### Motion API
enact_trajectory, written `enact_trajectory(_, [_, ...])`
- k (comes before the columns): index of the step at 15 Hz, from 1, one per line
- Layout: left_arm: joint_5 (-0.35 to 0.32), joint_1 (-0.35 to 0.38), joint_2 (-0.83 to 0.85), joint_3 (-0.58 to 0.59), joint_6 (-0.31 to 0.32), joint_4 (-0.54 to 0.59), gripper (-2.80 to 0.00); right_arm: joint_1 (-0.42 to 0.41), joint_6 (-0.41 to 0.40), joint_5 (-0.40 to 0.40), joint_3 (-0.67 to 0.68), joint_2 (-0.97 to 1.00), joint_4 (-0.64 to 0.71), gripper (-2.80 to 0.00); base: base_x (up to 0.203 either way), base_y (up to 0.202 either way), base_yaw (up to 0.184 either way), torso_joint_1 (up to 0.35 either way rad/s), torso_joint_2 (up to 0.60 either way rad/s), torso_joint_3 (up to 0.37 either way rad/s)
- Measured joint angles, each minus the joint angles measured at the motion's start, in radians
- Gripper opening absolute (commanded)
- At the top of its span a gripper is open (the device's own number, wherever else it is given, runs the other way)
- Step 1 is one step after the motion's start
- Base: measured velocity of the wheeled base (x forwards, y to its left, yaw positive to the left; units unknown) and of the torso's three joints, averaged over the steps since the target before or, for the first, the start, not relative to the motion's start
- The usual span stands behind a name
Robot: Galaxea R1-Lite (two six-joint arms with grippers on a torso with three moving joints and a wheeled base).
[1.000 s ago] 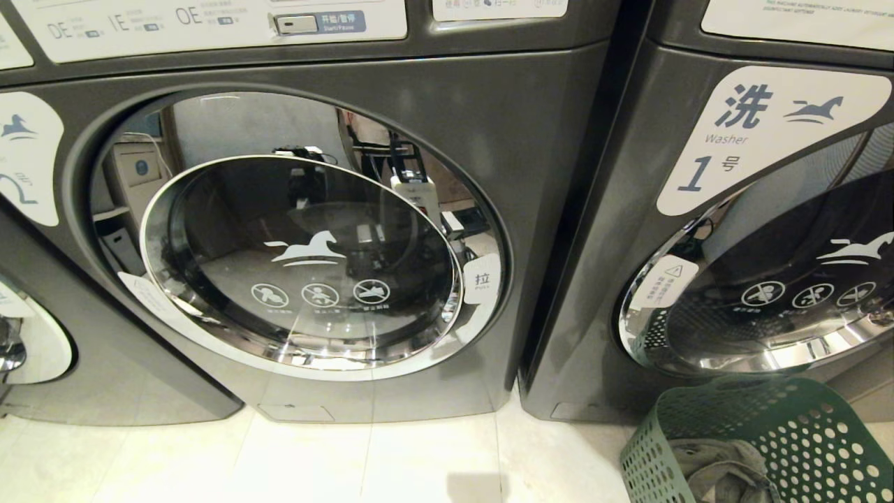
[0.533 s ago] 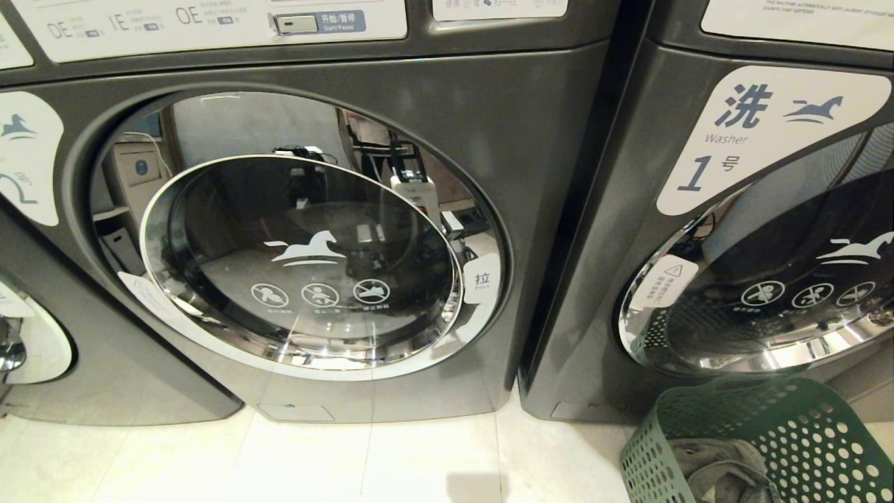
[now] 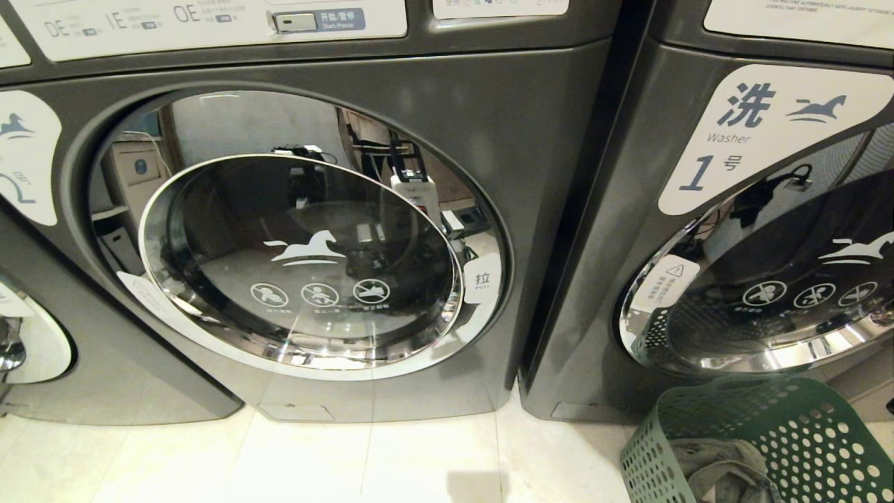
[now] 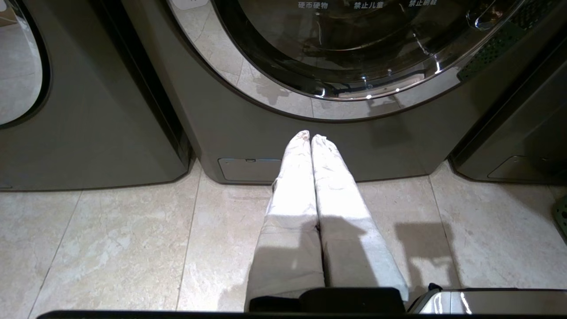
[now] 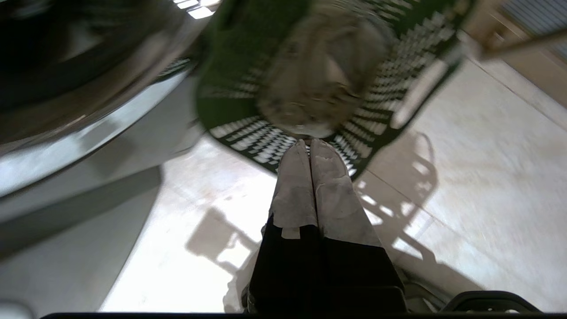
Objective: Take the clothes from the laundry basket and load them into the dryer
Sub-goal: Take the clothes out of the basket
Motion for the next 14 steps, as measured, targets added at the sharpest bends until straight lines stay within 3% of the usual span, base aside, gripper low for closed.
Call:
enact_trajectory(3, [0.000, 0.000, 0.000, 0.000, 0.000, 0.000, -2.80, -0.127, -0.022, 0.065, 0.087, 0.149, -0.142, -2.80, 0.000, 0.000, 0.000, 0.000, 0.00, 0.000])
enact_trajectory(6, [0.000, 0.000, 0.000, 0.000, 0.000, 0.000, -2.80, -0.185, -0.152, 0.152, 0.211, 0.278, -0.341, -2.80, 0.000, 0.000, 0.000, 0.000, 0.00, 0.000])
enact_trajectory(7, [0.000, 0.000, 0.000, 0.000, 0.000, 0.000, -2.80, -0.193, -0.211, 0.176, 0.249, 0.324, -0.428, -1.69, 0.000, 0.000, 0.000, 0.000, 0.00, 0.000])
enact_trajectory(8, [0.000, 0.000, 0.000, 0.000, 0.000, 0.000, -2.80, -0.199, -0.266, 0.191, 0.278, 0.368, -0.510, 0.00, 0.000, 0.000, 0.000, 0.000, 0.00, 0.000])
enact_trajectory(10, [0.000, 0.000, 0.000, 0.000, 0.000, 0.000, -2.80, -0.218, -0.377, 0.203, 0.327, 0.467, -0.662, 0.00, 0.000, 0.000, 0.000, 0.000, 0.00, 0.000])
enact_trajectory(14, [0.000, 0.000, 0.000, 0.000, 0.000, 0.000, -2.80, -0.240, -0.422, 0.189, 0.345, 0.612, -0.717, 0.00, 0.000, 0.000, 0.000, 0.000, 0.00, 0.000])
